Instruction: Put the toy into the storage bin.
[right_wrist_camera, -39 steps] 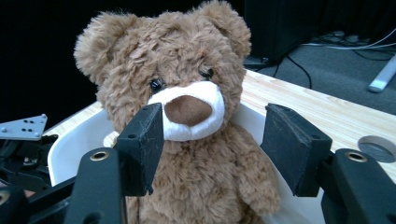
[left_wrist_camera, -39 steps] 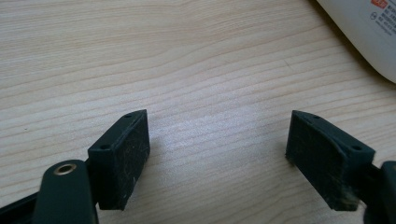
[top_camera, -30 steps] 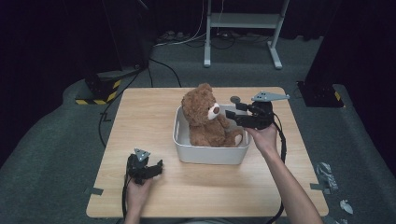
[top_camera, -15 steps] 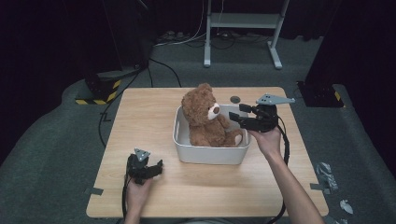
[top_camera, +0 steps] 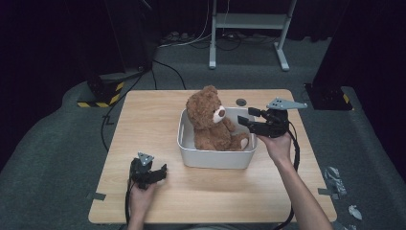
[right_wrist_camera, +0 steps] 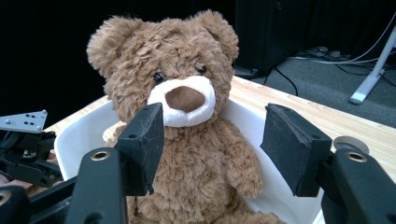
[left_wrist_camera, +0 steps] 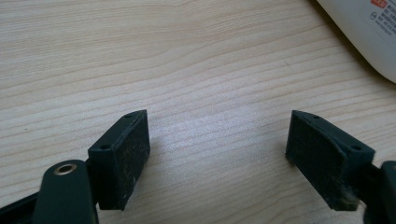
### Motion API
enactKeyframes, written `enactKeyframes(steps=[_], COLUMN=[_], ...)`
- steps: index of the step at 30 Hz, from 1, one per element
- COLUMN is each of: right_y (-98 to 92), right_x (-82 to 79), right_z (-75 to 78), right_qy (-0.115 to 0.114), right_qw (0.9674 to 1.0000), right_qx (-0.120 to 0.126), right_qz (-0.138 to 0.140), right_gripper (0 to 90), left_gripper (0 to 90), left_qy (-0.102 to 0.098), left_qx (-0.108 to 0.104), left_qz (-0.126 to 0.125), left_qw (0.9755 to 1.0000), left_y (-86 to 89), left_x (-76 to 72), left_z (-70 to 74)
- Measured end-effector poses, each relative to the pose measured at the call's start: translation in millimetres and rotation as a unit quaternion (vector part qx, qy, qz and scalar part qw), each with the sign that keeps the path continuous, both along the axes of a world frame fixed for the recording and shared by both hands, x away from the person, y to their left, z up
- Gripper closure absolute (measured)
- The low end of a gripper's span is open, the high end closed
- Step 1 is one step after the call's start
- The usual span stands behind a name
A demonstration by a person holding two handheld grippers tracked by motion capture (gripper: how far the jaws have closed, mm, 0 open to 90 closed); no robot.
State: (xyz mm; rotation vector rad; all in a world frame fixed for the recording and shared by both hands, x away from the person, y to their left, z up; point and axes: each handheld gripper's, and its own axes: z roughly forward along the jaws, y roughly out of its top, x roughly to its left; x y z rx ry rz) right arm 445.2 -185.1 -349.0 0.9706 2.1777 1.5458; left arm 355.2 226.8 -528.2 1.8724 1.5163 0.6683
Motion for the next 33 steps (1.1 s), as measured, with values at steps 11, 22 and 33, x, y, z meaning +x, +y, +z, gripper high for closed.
enactKeyframes(steps=[11, 22, 33], right_y=[-5.8, -13.6, -21.3], right_x=[-3.1, -6.5, -8.9], right_z=[0.1, -0.5, -0.5], right_qy=[-0.004, -0.005, -0.01], right_qw=[1.0, 0.9999, 0.9998], right_qx=[0.005, 0.008, 0.01], right_qz=[-0.005, -0.011, -0.016], right_gripper=[38.6, 38.7, 38.7], left_gripper=[21.5, 21.6, 21.6], left_qy=[0.0, 0.0, 0.0], left_qx=[0.0, 0.0, 0.0], left_qz=[0.0, 0.0, 0.0], left_qw=[1.0, 1.0, 1.0], left_y=[0.0, 0.0, 0.0], left_x=[0.0, 0.0, 0.0], left_z=[0.0, 0.0, 0.0])
